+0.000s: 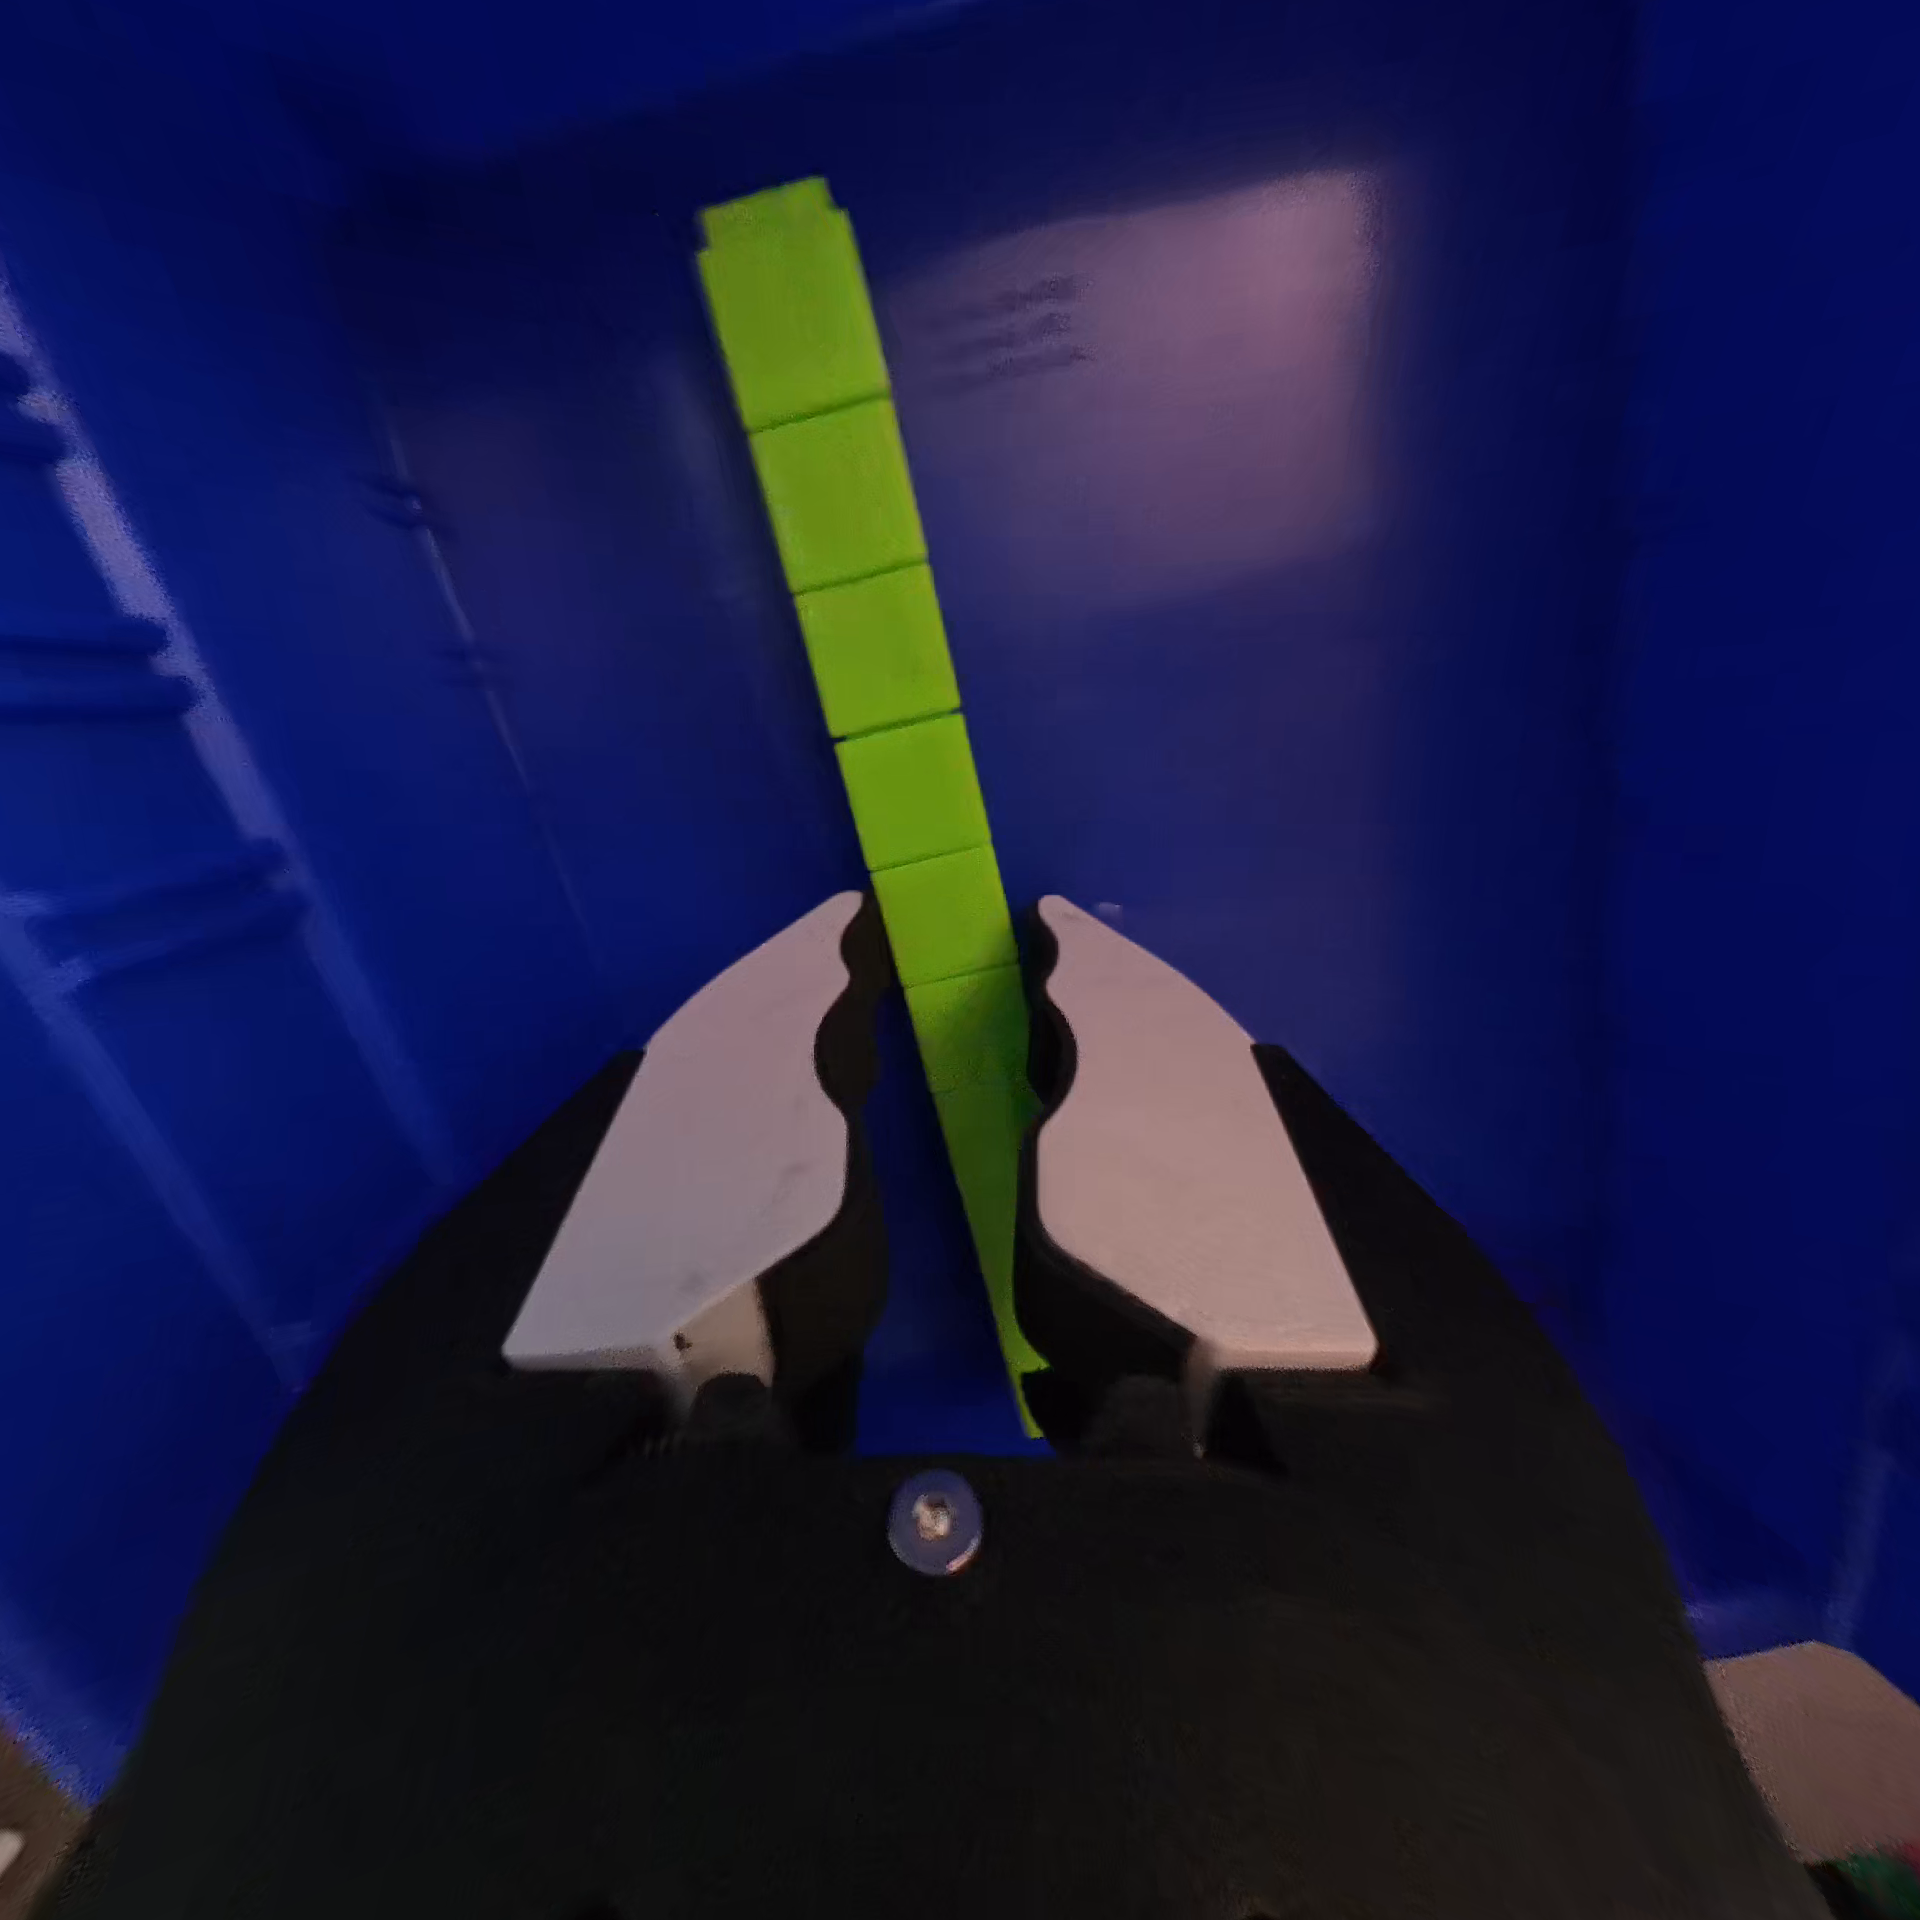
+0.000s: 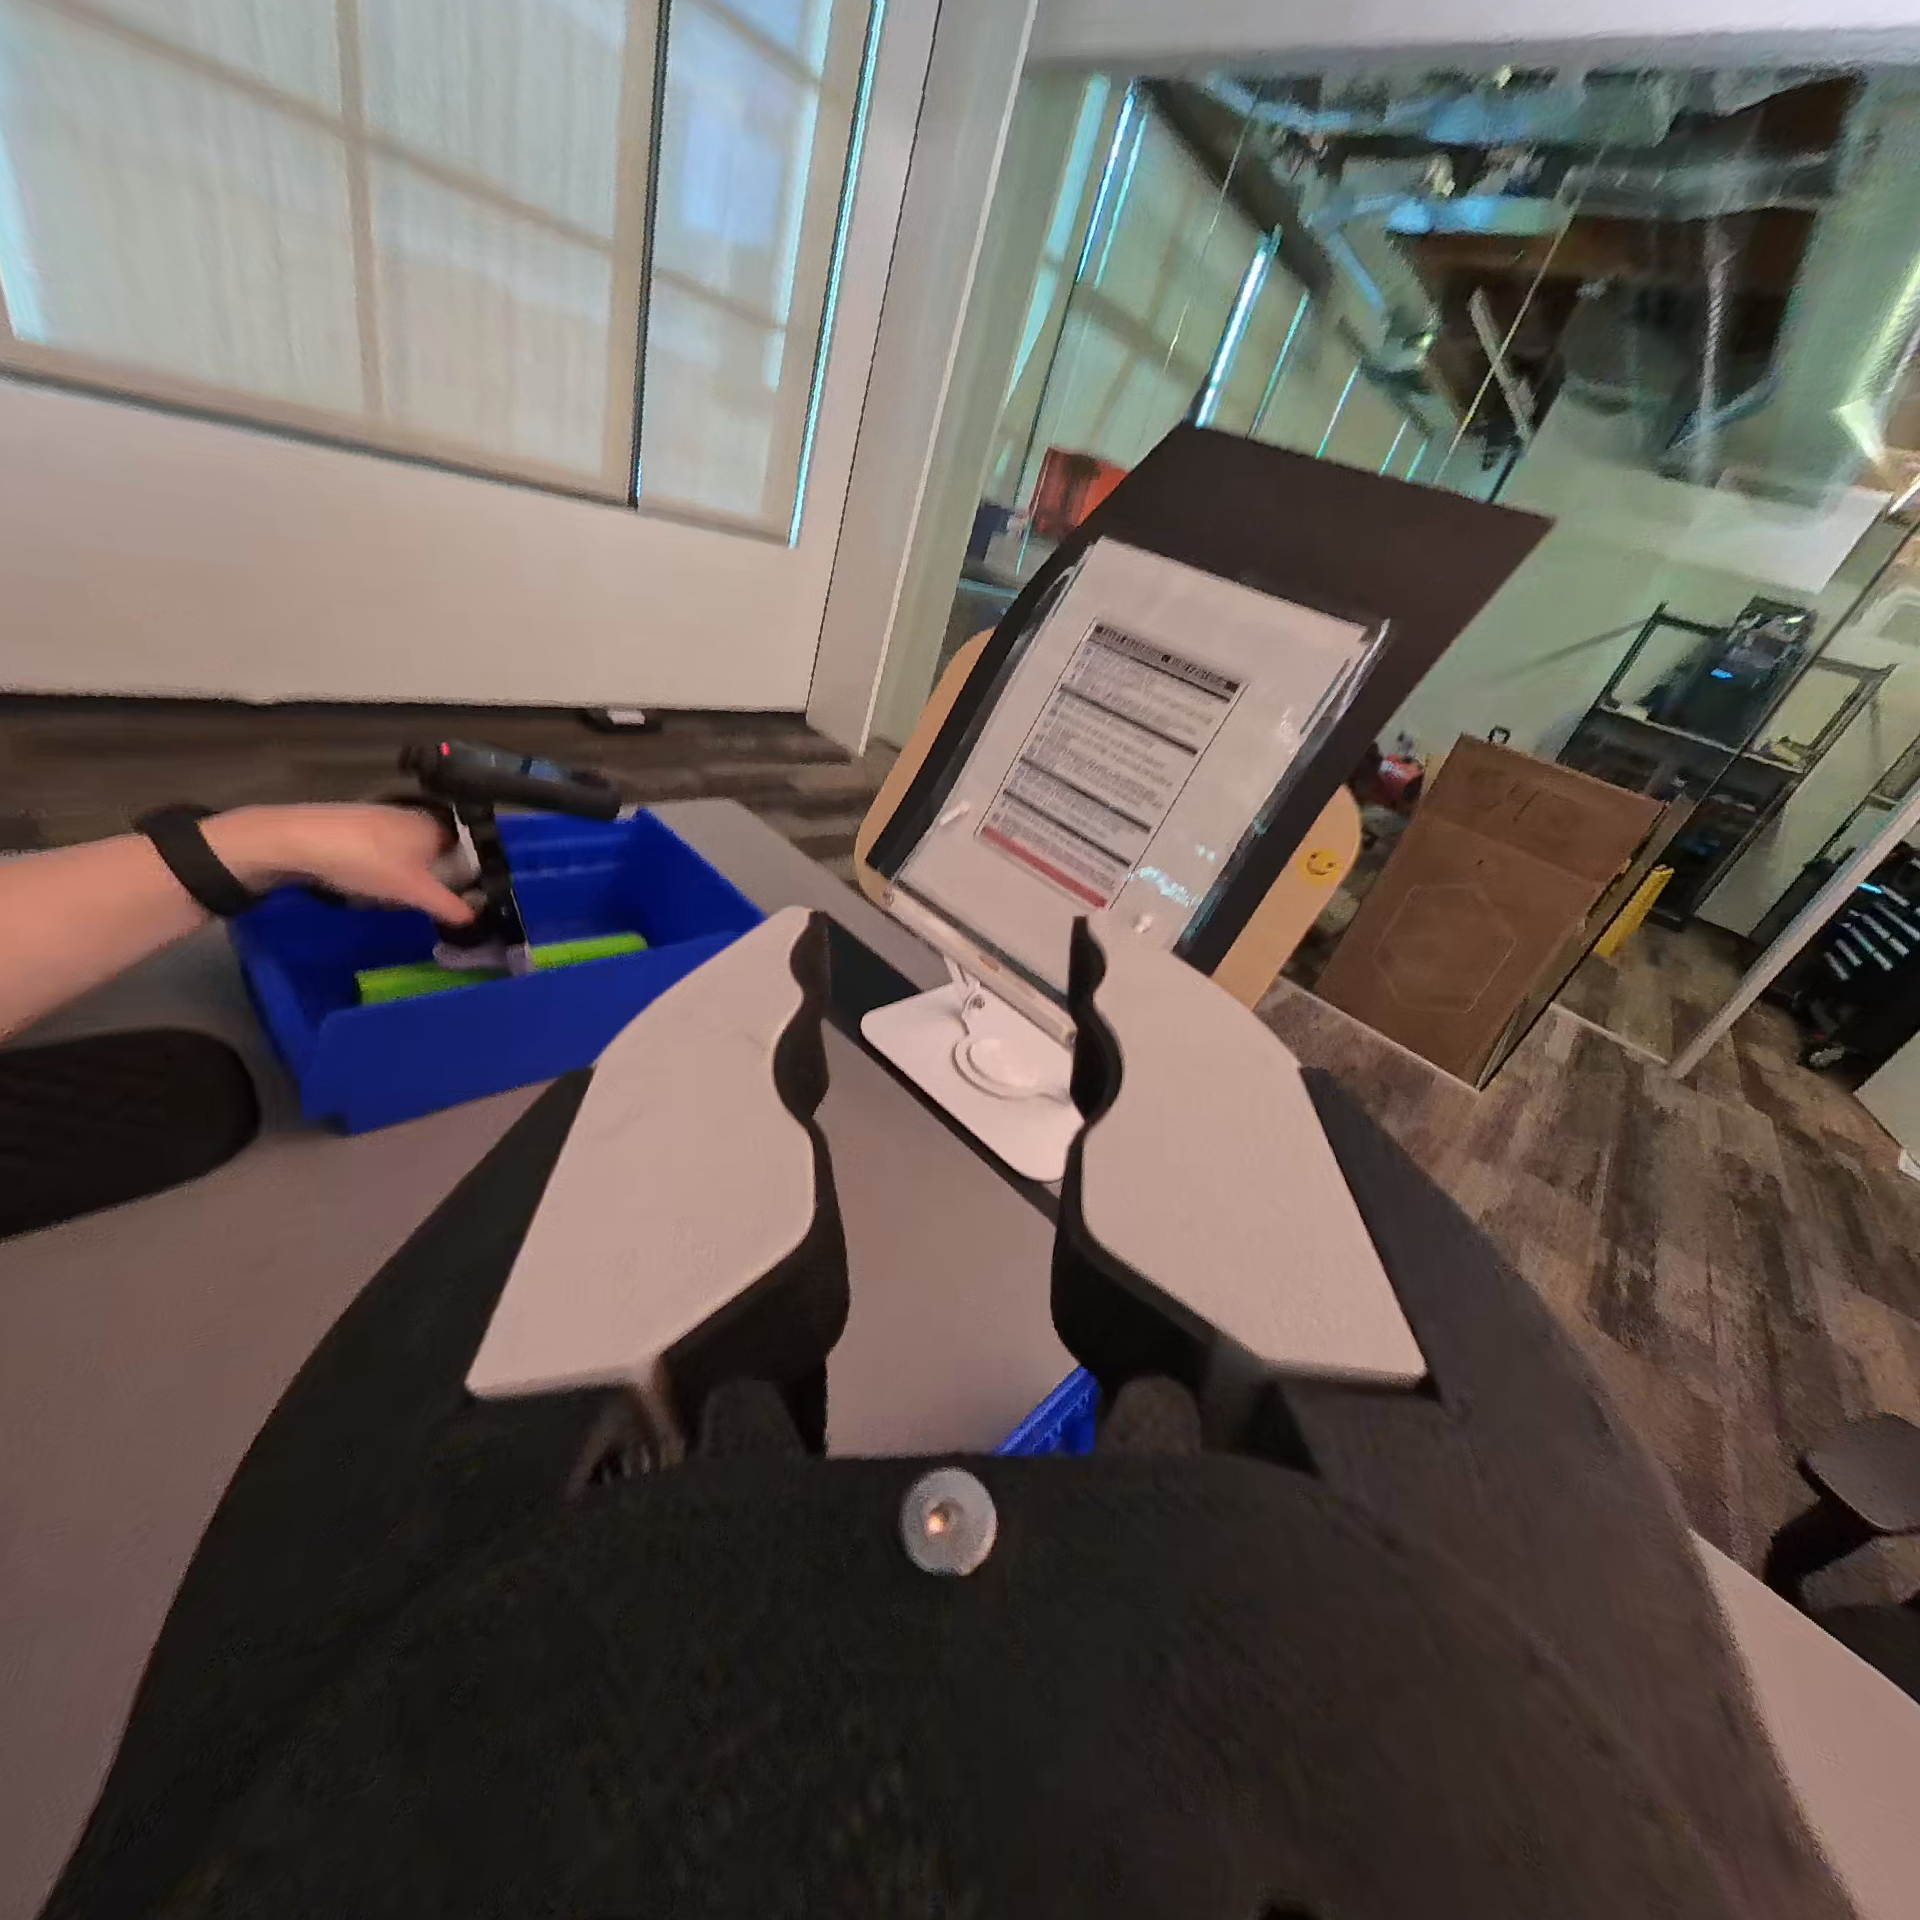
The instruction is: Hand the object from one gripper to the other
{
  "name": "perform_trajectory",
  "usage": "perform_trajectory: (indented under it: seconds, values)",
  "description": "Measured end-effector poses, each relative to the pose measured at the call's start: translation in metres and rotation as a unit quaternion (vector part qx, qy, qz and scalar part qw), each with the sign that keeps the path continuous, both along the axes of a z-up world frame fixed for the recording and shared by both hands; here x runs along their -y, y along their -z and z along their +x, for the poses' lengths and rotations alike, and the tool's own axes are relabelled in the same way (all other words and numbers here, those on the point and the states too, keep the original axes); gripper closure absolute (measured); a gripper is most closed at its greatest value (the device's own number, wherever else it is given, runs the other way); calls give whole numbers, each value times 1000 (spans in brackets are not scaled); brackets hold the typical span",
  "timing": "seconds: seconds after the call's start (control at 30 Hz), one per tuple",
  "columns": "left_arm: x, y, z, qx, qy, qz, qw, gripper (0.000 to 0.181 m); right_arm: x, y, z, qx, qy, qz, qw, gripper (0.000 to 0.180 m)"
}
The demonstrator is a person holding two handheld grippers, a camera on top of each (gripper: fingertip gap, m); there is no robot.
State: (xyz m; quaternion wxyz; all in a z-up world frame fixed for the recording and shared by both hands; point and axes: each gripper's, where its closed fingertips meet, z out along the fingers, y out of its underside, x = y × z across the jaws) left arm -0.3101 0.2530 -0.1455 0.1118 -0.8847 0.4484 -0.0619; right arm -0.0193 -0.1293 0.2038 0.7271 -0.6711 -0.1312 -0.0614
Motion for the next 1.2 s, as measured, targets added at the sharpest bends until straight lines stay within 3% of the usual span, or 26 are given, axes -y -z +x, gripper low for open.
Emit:
perform_trajectory:
  seconds: [0.37,0.53,0.8,0.93,1.07,1.2]
  values:
    - [3,1,5,0,52,6,999,158,34,-15,5,-14,-8,43,999,136]
    - [9,-3,8,22,37,-12,999,159,39,-15,0,-12,-3,43,999,137]
    - [23,-57,25,147,60,-11,987,159,44,-20,-1,-32,0,67,997,140]
    - [48,-106,46,283,94,-50,953,159,30,-17,2,-43,1,65,997,140]
    - [88,-165,64,426,160,-92,886,159,12,-5,5,-43,2,38,998,140]
    - [128,-209,73,511,231,-69,825,159,11,6,24,-29,52,7,998,135]
